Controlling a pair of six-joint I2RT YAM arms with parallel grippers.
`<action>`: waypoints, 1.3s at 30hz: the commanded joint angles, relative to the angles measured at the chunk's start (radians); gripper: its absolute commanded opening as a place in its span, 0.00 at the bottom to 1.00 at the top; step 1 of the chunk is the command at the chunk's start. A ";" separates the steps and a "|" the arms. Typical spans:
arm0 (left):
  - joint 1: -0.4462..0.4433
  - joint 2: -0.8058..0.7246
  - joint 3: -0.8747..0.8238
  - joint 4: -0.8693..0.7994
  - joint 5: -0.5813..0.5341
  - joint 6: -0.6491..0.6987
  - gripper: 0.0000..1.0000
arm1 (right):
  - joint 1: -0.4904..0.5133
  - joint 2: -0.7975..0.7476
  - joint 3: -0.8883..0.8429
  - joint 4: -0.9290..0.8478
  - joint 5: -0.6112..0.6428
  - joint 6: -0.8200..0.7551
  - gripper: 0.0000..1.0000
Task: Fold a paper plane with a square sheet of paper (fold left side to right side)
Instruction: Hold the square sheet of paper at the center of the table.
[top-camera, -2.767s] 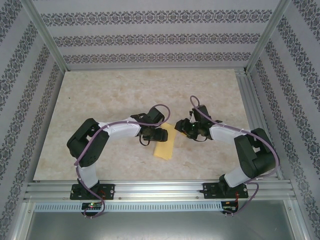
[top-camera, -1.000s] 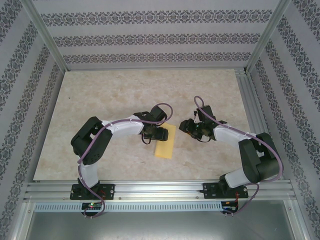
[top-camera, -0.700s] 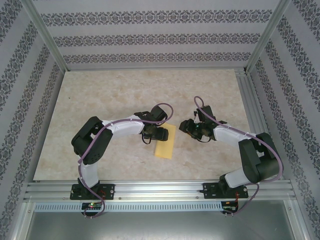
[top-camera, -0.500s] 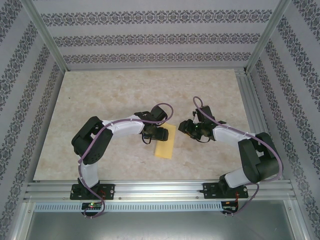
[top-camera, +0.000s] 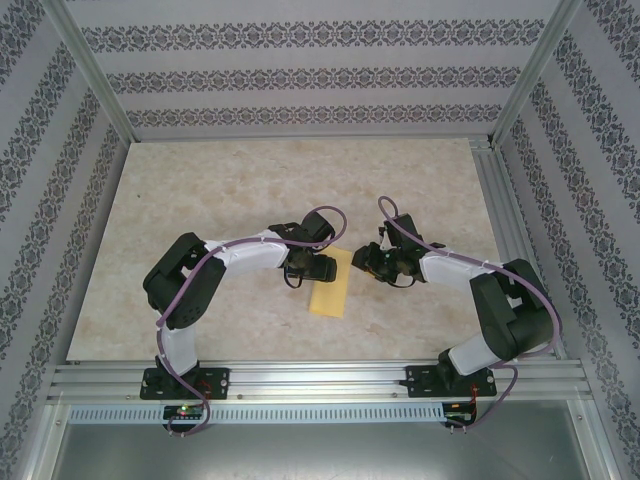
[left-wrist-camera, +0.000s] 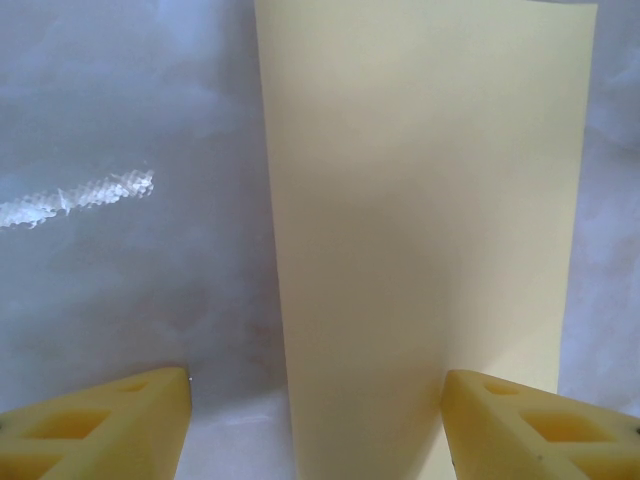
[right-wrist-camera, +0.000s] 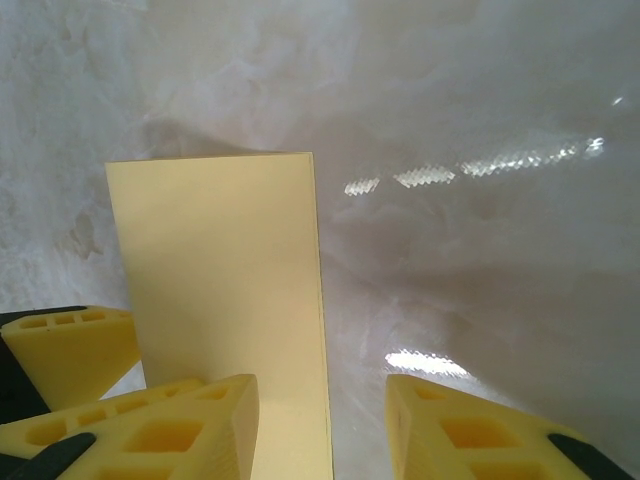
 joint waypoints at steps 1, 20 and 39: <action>-0.031 0.048 0.012 0.028 0.040 0.010 0.69 | 0.019 0.017 0.018 0.036 -0.010 0.018 0.37; -0.031 0.052 0.013 0.027 0.045 0.011 0.69 | 0.076 0.091 0.050 0.096 -0.040 0.062 0.13; -0.031 0.054 0.016 0.030 0.051 0.010 0.69 | 0.095 0.164 0.085 0.017 -0.003 0.015 0.12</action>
